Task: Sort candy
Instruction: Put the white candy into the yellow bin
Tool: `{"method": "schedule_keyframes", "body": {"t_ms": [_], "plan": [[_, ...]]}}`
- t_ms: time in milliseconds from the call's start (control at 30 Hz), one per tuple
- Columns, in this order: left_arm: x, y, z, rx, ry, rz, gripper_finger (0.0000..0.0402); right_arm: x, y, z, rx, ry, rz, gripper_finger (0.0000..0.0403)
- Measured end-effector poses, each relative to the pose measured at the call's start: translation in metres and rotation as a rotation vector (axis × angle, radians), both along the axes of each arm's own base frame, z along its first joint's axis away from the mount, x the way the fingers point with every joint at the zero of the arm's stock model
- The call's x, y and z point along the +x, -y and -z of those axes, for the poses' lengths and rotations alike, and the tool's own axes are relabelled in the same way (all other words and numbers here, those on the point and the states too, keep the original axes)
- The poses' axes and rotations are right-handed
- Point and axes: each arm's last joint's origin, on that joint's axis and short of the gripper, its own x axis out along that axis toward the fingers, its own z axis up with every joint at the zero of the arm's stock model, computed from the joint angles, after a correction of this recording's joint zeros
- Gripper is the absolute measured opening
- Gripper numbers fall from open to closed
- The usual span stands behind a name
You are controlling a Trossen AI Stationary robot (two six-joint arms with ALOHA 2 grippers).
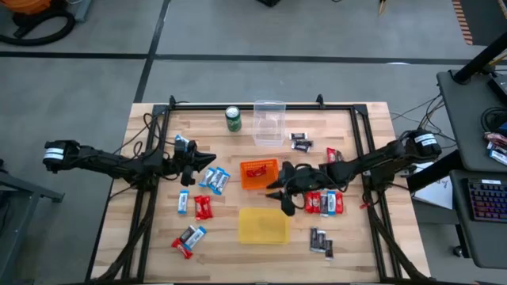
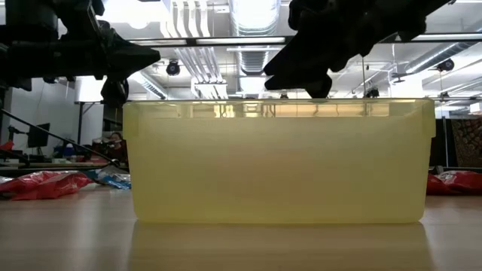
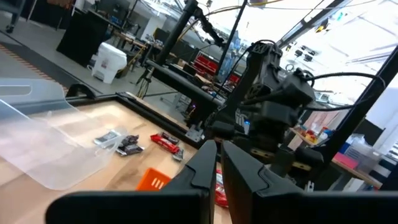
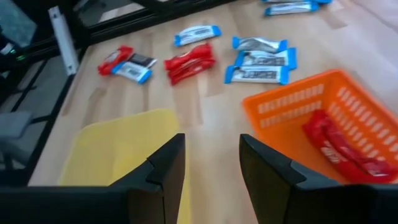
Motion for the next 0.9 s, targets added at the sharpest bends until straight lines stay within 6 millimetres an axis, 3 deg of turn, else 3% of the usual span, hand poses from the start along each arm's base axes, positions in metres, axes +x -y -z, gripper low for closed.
{"method": "schedule_keyframes", "body": {"t_ms": [167,633,800,900], "plan": [[0.000,0.000,0.000,-0.012,0.001,0.002,0.0007,-0.002,-0.011,0.000,-0.022,0.004,-0.010,0.0139],[0.001,0.009,0.006,-0.112,-0.042,0.071,0.0000,-0.011,-0.012,0.011,-0.014,-0.141,0.021,0.0138],[0.011,0.006,0.017,-0.164,-0.350,-0.056,0.0000,-0.011,-0.012,0.011,-0.035,-0.136,0.021,0.0137],[0.019,0.007,0.011,-0.204,-0.604,-0.090,0.0000,-0.010,-0.010,0.011,-0.057,-0.132,0.044,0.0137]]}}
